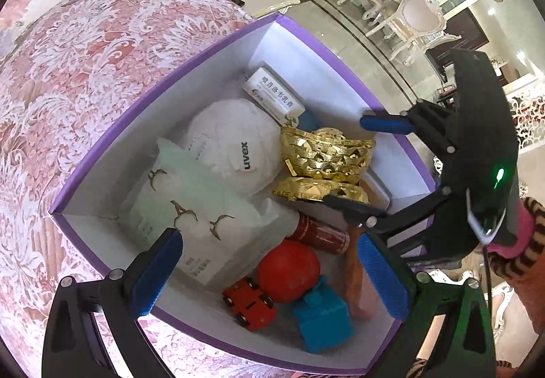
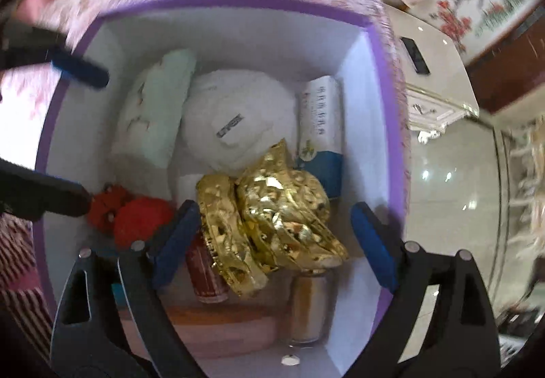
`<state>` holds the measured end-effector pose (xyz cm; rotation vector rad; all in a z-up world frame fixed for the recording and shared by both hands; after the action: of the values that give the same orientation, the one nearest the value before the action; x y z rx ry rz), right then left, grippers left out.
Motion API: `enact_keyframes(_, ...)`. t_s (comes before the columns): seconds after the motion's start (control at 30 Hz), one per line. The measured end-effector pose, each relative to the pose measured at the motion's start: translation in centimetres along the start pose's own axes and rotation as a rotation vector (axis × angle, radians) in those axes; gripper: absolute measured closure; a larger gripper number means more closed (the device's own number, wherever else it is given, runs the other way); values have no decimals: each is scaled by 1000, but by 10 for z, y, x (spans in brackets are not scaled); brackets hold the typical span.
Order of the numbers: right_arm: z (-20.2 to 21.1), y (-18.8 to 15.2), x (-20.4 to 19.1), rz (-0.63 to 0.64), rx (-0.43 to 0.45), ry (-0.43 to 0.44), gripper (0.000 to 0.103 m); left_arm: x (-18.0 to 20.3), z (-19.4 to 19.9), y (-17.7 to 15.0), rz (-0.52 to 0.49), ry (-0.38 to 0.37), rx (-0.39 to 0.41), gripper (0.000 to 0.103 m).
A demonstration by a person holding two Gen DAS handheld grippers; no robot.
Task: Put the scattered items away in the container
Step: 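Withdraw both grippers up and away from the filled box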
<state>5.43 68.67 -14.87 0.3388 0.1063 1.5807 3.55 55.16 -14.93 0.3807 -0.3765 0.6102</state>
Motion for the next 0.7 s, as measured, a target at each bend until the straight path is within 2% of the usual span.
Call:
enact_keyframes(0.17,22,2,0,-100,6,53,0,6,6,2,-17,42,30,0)
enact_keyframes(0.27,43,-19,-13,-139,4,69,0,11,15,3,-23,61,51,0)
enact_keyframes(0.53,45,-28,-22,-326,-23,94,0,16,31,3,-40,133,73,0)
enact_keyframes(0.7,54,-44,-20,-476,-35,98,0,12,48,6,-51,229,121,0)
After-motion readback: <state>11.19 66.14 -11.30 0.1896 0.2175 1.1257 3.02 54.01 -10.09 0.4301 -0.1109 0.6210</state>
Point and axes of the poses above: each gripper's, at about its wrist camera, not at the fingertips, and z roughly against the way its jaws point, x to its right, y to its top, the point moved 6 cm from there along -z, roughly the way its jaws point, and after that the axes turned 3 degrees about -y, right-handed, at the moved point
